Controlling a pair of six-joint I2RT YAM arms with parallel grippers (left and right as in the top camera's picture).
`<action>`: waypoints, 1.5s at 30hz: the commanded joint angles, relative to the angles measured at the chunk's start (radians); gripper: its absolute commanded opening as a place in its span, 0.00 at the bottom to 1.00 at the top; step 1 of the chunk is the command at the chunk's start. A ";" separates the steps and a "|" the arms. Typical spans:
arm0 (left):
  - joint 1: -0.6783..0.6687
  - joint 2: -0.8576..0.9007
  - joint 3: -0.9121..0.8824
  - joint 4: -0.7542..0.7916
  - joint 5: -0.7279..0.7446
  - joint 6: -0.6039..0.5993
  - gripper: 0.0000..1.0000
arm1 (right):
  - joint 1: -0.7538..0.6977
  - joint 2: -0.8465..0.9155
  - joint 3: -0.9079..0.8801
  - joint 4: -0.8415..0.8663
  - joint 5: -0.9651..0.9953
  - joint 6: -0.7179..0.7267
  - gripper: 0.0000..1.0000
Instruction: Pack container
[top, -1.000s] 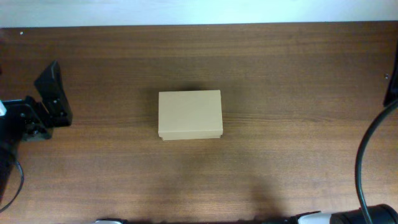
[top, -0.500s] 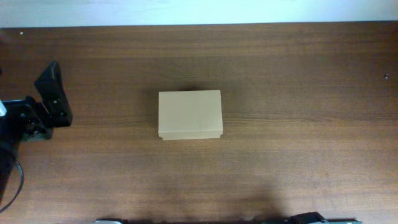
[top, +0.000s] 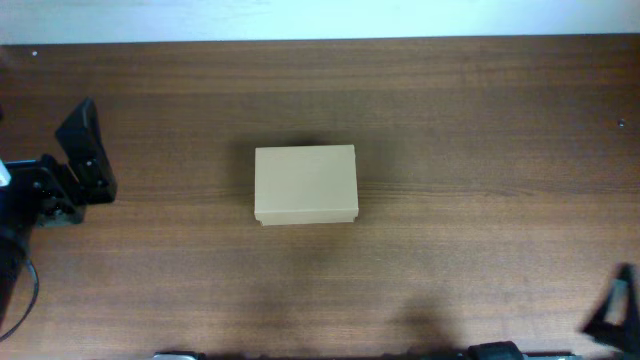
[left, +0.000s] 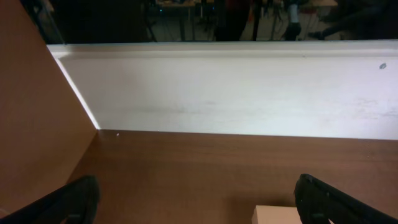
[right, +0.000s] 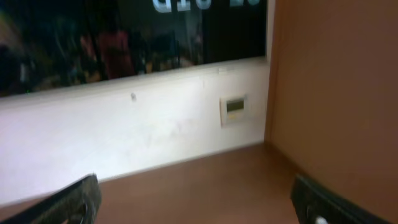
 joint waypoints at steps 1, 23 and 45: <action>0.004 -0.002 0.000 0.000 -0.011 0.005 1.00 | -0.013 -0.119 -0.243 0.072 -0.007 -0.003 0.99; 0.004 -0.002 0.000 0.000 -0.011 0.005 1.00 | -0.143 -0.195 -1.094 0.504 -0.201 -0.004 0.99; 0.004 -0.002 0.000 0.000 -0.011 0.005 1.00 | -0.180 -0.333 -1.215 0.537 -0.171 -0.004 0.99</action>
